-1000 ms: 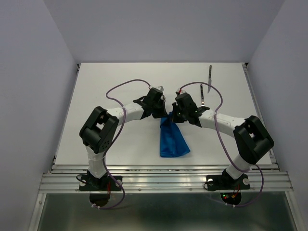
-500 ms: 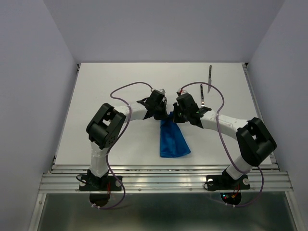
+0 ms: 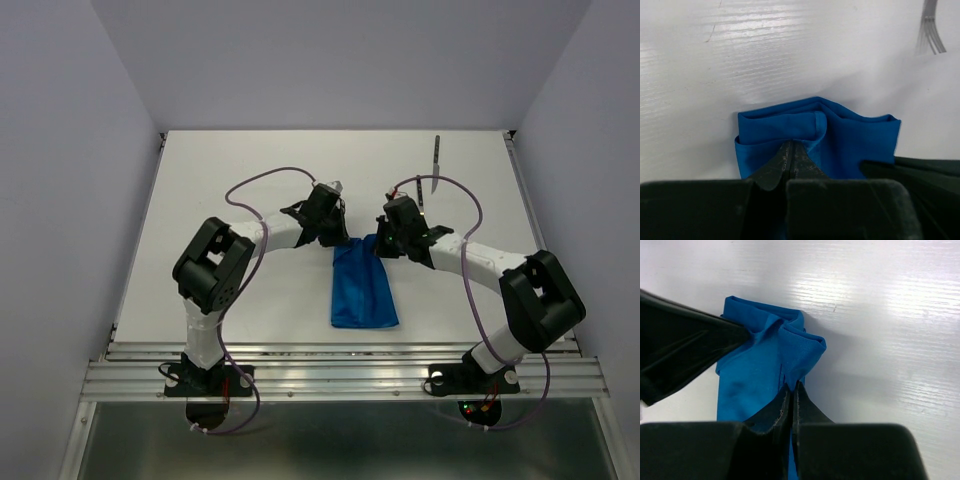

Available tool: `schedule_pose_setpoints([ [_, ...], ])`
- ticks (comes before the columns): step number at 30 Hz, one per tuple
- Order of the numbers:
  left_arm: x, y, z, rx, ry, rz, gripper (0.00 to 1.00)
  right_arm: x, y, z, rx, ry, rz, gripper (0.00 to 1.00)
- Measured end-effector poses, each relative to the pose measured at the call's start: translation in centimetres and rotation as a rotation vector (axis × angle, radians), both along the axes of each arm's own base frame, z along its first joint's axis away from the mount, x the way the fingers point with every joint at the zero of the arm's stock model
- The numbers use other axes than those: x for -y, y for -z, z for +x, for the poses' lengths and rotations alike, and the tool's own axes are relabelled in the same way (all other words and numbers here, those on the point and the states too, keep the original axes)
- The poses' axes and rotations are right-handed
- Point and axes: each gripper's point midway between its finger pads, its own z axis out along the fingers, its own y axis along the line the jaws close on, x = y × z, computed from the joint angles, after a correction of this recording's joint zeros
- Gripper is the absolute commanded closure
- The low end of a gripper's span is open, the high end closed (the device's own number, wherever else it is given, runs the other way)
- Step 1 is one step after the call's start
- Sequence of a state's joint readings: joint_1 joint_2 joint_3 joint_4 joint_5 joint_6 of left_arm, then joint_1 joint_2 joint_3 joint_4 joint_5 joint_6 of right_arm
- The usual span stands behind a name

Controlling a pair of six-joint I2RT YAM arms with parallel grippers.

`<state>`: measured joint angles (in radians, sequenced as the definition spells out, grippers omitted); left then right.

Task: Fold the napkin into a case and place the utensils inside
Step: Fold the 2/3-rectangle-folded napkin at the center of the board.

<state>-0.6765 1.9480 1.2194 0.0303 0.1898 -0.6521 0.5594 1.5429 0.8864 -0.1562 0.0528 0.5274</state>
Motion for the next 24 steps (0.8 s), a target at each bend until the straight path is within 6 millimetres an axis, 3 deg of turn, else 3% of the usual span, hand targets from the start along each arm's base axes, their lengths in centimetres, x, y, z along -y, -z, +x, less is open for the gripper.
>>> schedule_pose_setpoints([
  [7,0.0,-3.8,0.3,0.063,-0.005,-0.043,1.00,0.6,0.3,0.0,-0.008,0.006,-0.006,0.99],
  [24,-0.9,-3.1,0.4,0.061,-0.024,-0.010,1.00,0.2,0.3,-0.2,-0.018,-0.015,0.011,0.99],
])
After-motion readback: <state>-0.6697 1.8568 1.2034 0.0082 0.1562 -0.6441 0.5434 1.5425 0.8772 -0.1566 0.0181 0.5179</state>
